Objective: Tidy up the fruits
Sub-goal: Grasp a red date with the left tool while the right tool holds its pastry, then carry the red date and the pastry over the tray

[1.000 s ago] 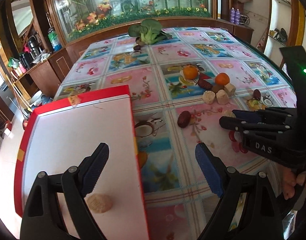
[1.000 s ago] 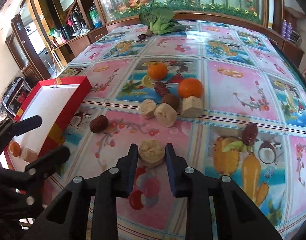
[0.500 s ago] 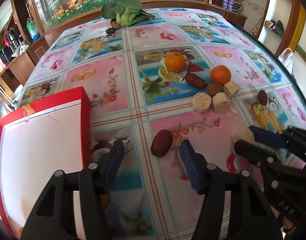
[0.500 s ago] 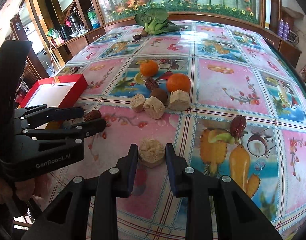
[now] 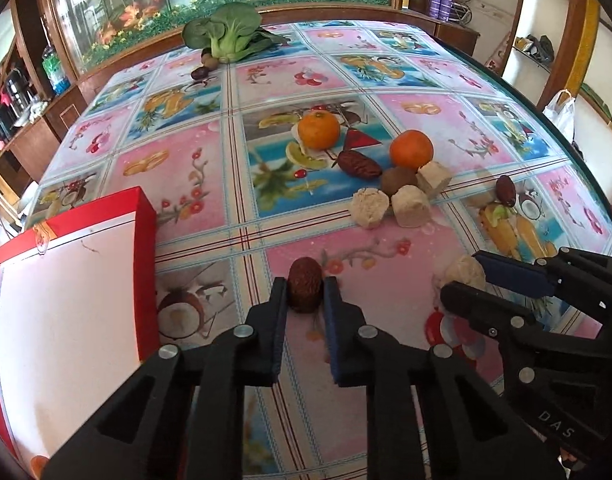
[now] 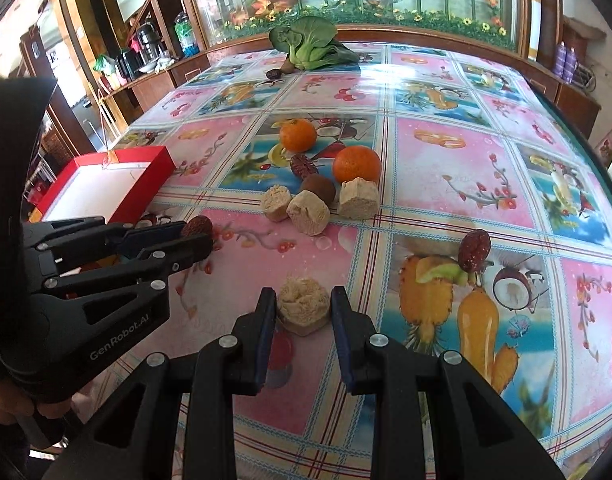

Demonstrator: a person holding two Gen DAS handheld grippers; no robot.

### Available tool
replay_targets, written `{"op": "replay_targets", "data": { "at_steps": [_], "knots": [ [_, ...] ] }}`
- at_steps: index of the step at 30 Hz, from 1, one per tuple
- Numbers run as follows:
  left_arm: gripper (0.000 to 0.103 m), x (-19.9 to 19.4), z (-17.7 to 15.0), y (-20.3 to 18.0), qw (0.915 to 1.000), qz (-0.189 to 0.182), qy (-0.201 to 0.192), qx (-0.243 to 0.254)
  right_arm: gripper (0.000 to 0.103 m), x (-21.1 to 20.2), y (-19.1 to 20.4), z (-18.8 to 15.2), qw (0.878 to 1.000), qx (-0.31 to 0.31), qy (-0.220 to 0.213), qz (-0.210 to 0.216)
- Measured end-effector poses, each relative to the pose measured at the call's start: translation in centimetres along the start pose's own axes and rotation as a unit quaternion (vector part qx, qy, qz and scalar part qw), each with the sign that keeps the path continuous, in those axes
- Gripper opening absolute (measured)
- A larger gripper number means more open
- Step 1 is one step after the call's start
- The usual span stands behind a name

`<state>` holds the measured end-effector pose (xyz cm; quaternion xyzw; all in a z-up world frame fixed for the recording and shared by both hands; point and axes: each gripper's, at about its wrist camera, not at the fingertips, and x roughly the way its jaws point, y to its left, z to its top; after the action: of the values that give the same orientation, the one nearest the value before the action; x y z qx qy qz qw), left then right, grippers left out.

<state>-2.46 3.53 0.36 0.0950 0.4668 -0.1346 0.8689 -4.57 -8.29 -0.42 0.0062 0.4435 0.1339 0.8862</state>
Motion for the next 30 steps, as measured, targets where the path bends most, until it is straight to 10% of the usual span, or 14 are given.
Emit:
{"op": "replay_targets", "data": {
  "at_steps": [30],
  "knots": [
    [0.019,-11.6,-6.6,1.7,0.9905,0.009,-0.129,-0.048,0.027,-3.8,6.6,-0.2,0.998,-0.009,-0.053,0.022]
  ]
}}
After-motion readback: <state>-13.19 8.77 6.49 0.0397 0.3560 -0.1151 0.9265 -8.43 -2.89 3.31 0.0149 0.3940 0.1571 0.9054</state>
